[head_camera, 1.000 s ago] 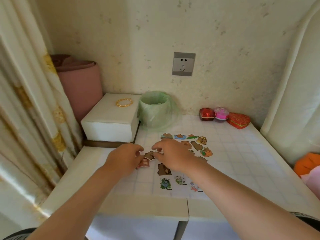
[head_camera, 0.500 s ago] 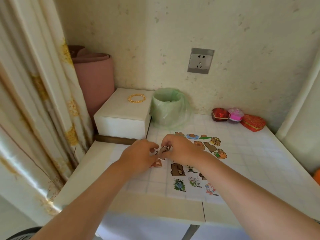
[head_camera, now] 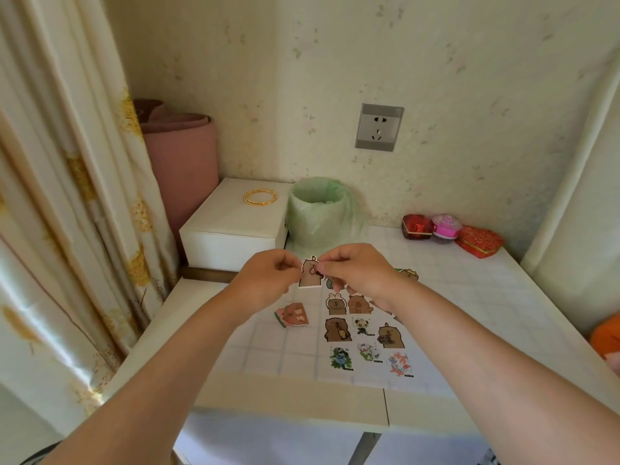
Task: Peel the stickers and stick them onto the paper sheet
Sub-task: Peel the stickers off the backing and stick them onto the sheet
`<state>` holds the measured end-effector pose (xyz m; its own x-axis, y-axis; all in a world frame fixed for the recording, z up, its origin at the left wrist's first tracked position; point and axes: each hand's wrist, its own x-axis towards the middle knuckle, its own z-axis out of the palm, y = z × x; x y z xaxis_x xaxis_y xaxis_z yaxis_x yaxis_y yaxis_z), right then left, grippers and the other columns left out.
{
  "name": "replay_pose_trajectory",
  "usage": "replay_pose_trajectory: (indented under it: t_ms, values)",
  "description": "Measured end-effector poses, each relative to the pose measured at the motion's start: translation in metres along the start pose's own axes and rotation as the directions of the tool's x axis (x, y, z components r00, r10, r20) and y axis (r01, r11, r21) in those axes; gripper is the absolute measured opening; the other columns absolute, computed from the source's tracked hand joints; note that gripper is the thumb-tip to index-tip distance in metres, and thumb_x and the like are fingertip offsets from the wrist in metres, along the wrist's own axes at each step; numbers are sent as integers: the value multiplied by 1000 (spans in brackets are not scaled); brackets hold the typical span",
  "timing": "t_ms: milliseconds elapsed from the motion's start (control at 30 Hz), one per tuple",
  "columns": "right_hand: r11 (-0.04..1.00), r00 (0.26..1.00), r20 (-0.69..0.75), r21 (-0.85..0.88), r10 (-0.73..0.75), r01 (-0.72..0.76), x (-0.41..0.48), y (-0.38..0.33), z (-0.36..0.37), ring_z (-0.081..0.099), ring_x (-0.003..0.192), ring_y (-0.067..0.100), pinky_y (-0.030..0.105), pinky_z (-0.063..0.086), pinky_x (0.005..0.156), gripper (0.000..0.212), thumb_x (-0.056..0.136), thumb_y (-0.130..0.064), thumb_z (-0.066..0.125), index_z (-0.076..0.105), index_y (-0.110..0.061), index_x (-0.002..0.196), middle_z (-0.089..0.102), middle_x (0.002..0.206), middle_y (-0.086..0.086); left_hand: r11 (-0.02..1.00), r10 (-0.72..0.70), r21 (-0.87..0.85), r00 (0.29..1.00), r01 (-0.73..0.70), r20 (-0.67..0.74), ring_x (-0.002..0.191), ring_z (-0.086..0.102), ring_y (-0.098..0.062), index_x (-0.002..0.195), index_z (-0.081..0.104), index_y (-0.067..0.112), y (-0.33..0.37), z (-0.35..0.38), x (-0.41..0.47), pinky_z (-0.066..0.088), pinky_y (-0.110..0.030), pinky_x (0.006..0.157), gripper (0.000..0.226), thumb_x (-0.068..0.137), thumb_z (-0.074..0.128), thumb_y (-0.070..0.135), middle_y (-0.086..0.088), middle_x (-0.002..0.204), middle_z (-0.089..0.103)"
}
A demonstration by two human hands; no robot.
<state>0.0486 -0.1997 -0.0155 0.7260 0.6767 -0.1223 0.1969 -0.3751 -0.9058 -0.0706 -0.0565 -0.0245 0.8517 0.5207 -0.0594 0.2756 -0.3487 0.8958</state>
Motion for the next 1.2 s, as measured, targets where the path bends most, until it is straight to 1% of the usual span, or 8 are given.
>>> replay_pose_trajectory:
  t_ms: [100, 267, 400, 533, 767, 900, 1000, 1200]
  values:
    - [999, 999, -20, -19, -45, 45, -4, -2, 1, 58, 56, 12, 21, 38, 47, 3, 87, -20, 76, 75, -23, 87, 69, 68, -7, 998, 12, -61, 999, -10, 33, 70, 66, -13, 95, 67, 13, 6, -1, -3, 57, -26, 66, 10, 89, 71, 19, -7, 85, 72]
    - [998, 997, -42, 23, -62, 63, -8, -2, -4, 57, 52, 11, 22, 42, 51, 2, 85, -18, 77, 78, -19, 87, 72, 67, -5, 990, 35, -135, 999, -31, 26, 62, 70, -20, 94, 66, 5, 10, 1, -3, 61, -29, 63, 9, 87, 73, 6, -21, 82, 71]
    - [994, 1000, -1, 107, 15, -15, -9, -1, -13, 58, 54, 11, 20, 37, 48, 10, 86, -22, 77, 78, -18, 96, 74, 75, -4, 990, 52, -131, 999, -50, 13, 61, 69, -17, 95, 66, 4, 16, 5, 0, 59, -25, 59, 8, 88, 71, 6, -14, 76, 70]
    - [998, 1000, 16, 53, 26, -27, -7, 3, -19, 57, 53, 10, 24, 39, 52, 9, 87, -22, 77, 76, -18, 95, 74, 75, -3, 992, 54, -116, 998, -50, 35, 61, 70, -18, 97, 64, 4, 20, 11, 5, 57, -25, 57, 8, 90, 68, 7, -7, 74, 67]
    - [996, 999, -46, 87, 6, -2, -6, 10, -25, 54, 53, 12, 20, 44, 50, 8, 85, -20, 78, 77, -17, 93, 72, 72, -3, 993, 74, -96, 996, -70, 39, 60, 71, -19, 94, 65, 16, 26, 25, 12, 55, -22, 54, 11, 89, 70, 8, -6, 83, 60]
    - [975, 996, 45, 206, 80, -87, -9, 18, -36, 54, 56, 13, 24, 38, 50, 14, 88, -20, 75, 76, -15, 101, 77, 88, 4, 984, 80, -163, 997, -77, 14, 61, 72, -21, 98, 64, 10, 28, 33, 15, 55, -22, 54, 11, 89, 69, 6, -14, 93, 64]
    - [973, 993, 59, 203, 99, -109, -12, 24, -40, 53, 55, 12, 26, 38, 51, 12, 88, -19, 74, 75, -13, 99, 77, 88, 5, 981, 76, -178, 997, -74, 0, 66, 73, -26, 102, 63, 6, 29, 39, 17, 56, -23, 55, 13, 90, 68, 6, -20, 102, 65]
    - [988, 996, -43, 138, 76, -69, -14, 24, -41, 51, 51, 10, 21, 37, 46, 7, 89, -19, 72, 75, -13, 91, 76, 79, 1, 987, 78, -142, 996, -73, 32, 62, 68, -12, 98, 66, 5, 32, 50, 18, 57, -20, 59, 18, 84, 76, 9, -11, 82, 69]
